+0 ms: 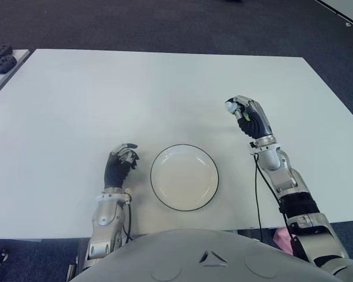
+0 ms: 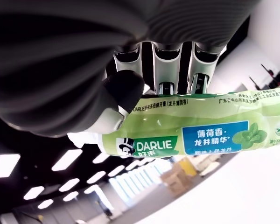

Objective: Put the toothpaste on the table into the plate.

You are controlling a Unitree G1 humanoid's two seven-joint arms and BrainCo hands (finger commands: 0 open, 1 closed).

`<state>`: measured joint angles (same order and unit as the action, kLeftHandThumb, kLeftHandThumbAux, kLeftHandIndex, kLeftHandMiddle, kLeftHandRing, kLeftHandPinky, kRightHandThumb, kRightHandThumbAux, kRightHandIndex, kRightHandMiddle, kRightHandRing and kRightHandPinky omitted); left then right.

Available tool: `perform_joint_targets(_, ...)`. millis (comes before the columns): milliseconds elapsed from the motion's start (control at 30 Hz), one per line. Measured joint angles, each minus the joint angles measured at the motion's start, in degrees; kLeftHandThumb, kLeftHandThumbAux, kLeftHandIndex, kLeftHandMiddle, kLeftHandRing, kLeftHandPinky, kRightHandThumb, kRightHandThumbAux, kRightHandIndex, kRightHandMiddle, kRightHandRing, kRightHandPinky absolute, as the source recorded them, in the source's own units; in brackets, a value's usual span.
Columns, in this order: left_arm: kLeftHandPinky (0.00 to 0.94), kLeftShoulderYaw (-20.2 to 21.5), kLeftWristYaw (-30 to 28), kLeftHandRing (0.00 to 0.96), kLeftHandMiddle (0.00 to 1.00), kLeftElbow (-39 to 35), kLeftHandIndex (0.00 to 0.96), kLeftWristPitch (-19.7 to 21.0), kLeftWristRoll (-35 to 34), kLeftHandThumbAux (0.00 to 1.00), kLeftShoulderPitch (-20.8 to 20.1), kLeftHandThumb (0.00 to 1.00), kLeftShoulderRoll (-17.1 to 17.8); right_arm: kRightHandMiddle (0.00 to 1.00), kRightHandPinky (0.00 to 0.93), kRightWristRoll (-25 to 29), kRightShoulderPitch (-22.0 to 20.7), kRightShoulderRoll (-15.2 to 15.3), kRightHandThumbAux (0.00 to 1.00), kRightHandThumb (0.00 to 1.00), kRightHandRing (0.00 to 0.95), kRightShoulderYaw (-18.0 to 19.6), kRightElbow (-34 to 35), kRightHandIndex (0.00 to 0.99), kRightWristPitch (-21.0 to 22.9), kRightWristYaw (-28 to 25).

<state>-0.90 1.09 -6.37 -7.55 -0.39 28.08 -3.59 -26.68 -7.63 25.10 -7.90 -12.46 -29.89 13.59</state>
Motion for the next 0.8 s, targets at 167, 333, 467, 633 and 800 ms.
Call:
perform_joint_targets(167,0.704,-0.02,0.00,0.714,0.723,0.40,0.432,-0.39,-0.08,0.721,-0.22,0.705,-0.03,0.426,0.556,-0.01,2.38,-2.04,0.665,1.000,0.494,-0.22,4.90,0.409,-2.66,-0.04)
perform_joint_targets(333,0.704,-0.01,0.00,0.715,0.724,0.63,0.432,-0.66,-0.20,0.721,-0.26,0.705,-0.05,0.435,0.547,0.34,5.57,-3.18,0.664,1.000,0.495,-1.51,10.39,0.411,-3.36,-2.93)
perform_joint_targets(467,0.695,-0.01,0.00,0.710,0.719,0.66,0.432,-0.64,-0.20,0.721,-0.27,0.705,-0.06,0.433,0.543,1.52,7.20,-3.17,0.667,1.000,0.488,-2.65,13.04,0.389,-4.33,-6.46)
perform_joint_targets(633,0.692,-0.08,-0.01,0.702,0.712,0.71,0.432,-0.63,-0.24,0.721,-0.35,0.705,-0.09,0.433,0.535,3.44,9.54,-2.23,0.670,1.000,0.484,-4.49,15.42,0.374,-5.05,-11.48)
perform_joint_targets(800,0.696,-0.08,-0.01,0.701,0.711,0.83,0.432,-0.75,-0.55,0.721,-0.43,0.705,-0.19,0.435,0.542,4.55,12.24,-1.43,0.670,1.000,0.487,-7.36,17.44,0.369,-5.07,-17.32)
